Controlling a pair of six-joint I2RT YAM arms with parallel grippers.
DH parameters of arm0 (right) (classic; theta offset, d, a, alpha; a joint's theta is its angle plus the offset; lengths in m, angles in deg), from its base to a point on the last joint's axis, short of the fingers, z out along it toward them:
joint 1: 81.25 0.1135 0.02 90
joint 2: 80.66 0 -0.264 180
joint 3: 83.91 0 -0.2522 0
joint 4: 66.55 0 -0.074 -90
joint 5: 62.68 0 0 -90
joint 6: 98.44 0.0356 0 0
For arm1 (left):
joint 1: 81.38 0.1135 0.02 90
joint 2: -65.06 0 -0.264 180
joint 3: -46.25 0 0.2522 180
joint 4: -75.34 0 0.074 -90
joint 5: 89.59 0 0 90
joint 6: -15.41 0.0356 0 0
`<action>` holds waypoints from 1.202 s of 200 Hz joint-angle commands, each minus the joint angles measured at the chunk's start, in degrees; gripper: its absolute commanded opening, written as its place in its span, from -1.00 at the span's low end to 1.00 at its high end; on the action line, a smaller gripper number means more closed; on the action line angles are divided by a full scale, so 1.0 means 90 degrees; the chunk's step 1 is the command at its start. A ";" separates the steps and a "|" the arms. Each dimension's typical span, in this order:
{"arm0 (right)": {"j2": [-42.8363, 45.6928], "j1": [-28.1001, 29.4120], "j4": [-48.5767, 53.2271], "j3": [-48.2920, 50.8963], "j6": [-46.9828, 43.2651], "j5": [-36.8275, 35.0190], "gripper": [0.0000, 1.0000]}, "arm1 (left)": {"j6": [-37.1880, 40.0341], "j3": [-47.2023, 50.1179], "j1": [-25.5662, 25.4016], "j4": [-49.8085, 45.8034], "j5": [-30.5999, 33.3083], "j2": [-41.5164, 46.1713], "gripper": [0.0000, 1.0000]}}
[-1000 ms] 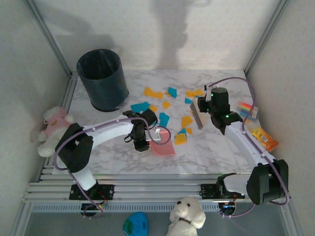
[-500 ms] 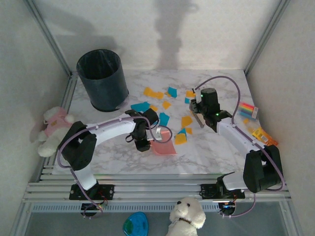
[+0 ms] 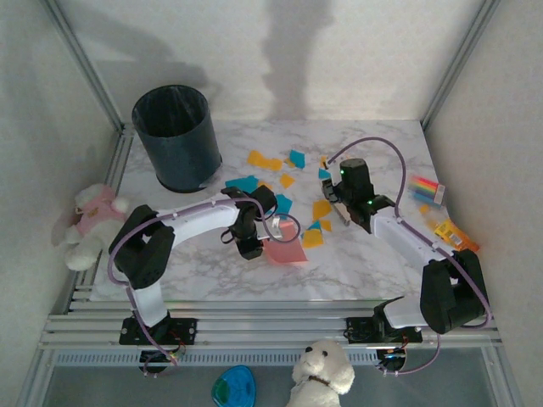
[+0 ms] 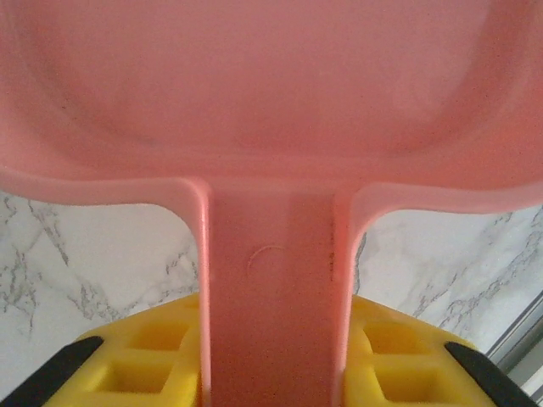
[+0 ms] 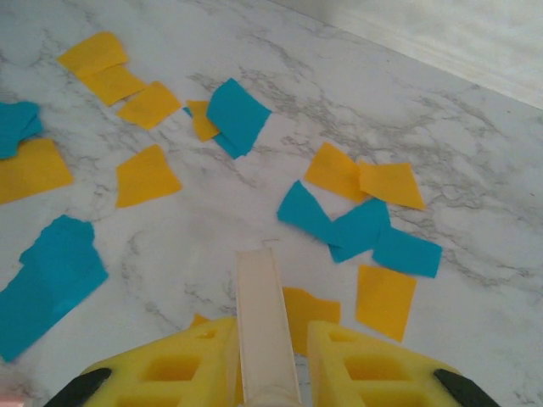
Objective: Sweep away the paper scraps from the table
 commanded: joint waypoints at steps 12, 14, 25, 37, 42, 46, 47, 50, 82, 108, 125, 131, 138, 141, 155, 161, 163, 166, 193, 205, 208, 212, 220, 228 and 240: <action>0.0229 0.0249 0.0436 0.0129 -0.0001 0.0065 -1.00 | -0.0210 -0.0157 -0.0046 -0.0278 0.0148 -0.0223 -1.00; 0.0245 0.0252 0.0443 0.0133 0.0009 0.0056 -1.00 | -0.0214 -0.0164 -0.0049 -0.0276 0.0158 -0.0232 -1.00; 0.0317 0.0295 0.0480 0.0181 0.0074 0.0061 -1.00 | -0.0235 -0.0193 -0.0048 -0.0285 0.0183 -0.0279 -1.00; 0.0405 0.0340 0.0511 0.0230 0.0155 0.0105 -1.00 | -0.0252 -0.0214 -0.0050 -0.0267 0.0202 -0.0321 -1.00; 0.0438 0.0368 0.0539 0.0245 0.0191 0.0132 -1.00 | -0.0262 -0.0231 -0.0050 -0.0266 0.0211 -0.0337 -1.00; 0.0462 0.0385 0.0557 0.0264 0.0219 0.0160 -1.00 | -0.0269 -0.0253 -0.0053 -0.0275 0.0212 -0.0350 -1.00; 0.0470 0.0390 0.0565 0.0268 0.0223 0.0168 -1.00 | -0.0272 -0.0253 -0.0048 -0.0275 0.0202 -0.0356 -1.00; 0.0486 0.0405 0.0585 0.0269 0.0235 0.0180 -1.00 | -0.0274 -0.0262 -0.0053 -0.0276 0.0212 -0.0367 -1.00; 0.0638 0.0570 0.0741 0.0301 0.0349 0.0265 -1.00 | -0.0304 -0.0351 -0.0049 -0.0255 0.0247 -0.0486 -1.00; 0.0717 0.0646 0.0863 0.0263 0.0475 0.0358 -1.00 | -0.0323 -0.0438 -0.0053 -0.0238 0.0348 -0.0629 -1.00; 0.0761 0.0675 0.0905 0.0262 0.0556 0.0423 -1.00 | -0.0332 -0.0506 -0.0046 -0.0256 0.0388 -0.0711 -1.00; 0.0782 0.0695 0.0923 0.0263 0.0582 0.0449 -1.00 | -0.0335 -0.0531 -0.0043 -0.0249 0.0390 -0.0732 -1.00; 0.0807 0.0701 0.0936 0.0269 0.0620 0.0490 -1.00 | -0.0333 -0.0554 -0.0052 -0.0258 0.0389 -0.0757 -1.00; 0.0802 0.0712 0.0937 0.0270 0.0639 0.0509 -1.00 | -0.0338 -0.0561 -0.0044 -0.0265 0.0394 -0.0767 -1.00; 0.0823 0.0731 0.0950 0.0268 0.0717 0.0607 -1.00 | -0.0335 -0.0612 -0.0043 -0.0268 0.0380 -0.0807 -1.00; 0.0838 0.0745 0.0935 0.0270 0.0744 0.0650 -1.00 | -0.0333 -0.0632 -0.0045 -0.0276 0.0379 -0.0820 -1.00; 0.0836 0.0745 0.0933 0.0266 0.0755 0.0664 -1.00 | -0.0338 -0.0634 -0.0044 -0.0276 0.0386 -0.0826 -1.00; 0.0835 0.0760 0.0937 0.0267 0.0760 0.0682 -1.00 | -0.0334 -0.0640 -0.0043 -0.0276 0.0397 -0.0831 -1.00; 0.0844 0.0805 0.0920 0.0230 0.0840 0.0745 -1.00 | -0.0313 -0.0681 -0.0044 -0.0315 0.0396 -0.0880 -1.00; 0.0843 0.0814 0.0915 0.0211 0.0862 0.0777 -1.00 | -0.0304 -0.0682 -0.0053 -0.0322 0.0408 -0.0881 -1.00; 0.0833 0.0821 0.0906 0.0203 0.0869 0.0781 -1.00 | -0.0304 -0.0683 -0.0052 -0.0324 0.0413 -0.0888 -1.00; 0.0831 0.0819 0.0905 0.0190 0.0880 0.0795 -1.00 | -0.0304 -0.0684 -0.0051 -0.0329 0.0417 -0.0890 -1.00; 0.0825 0.0825 0.0909 0.0161 0.0905 0.0840 -1.00 | -0.0304 -0.0683 -0.0049 -0.0329 0.0411 -0.0880 -1.00; 0.0816 0.0831 0.0900 0.0134 0.0941 0.0877 -1.00 | -0.0295 -0.0676 -0.0046 -0.0325 0.0399 -0.0871 -1.00; 0.0791 0.0831 0.0867 0.0107 0.0989 0.0930 -1.00 | -0.0275 -0.0674 -0.0051 -0.0332 0.0384 -0.0861 -1.00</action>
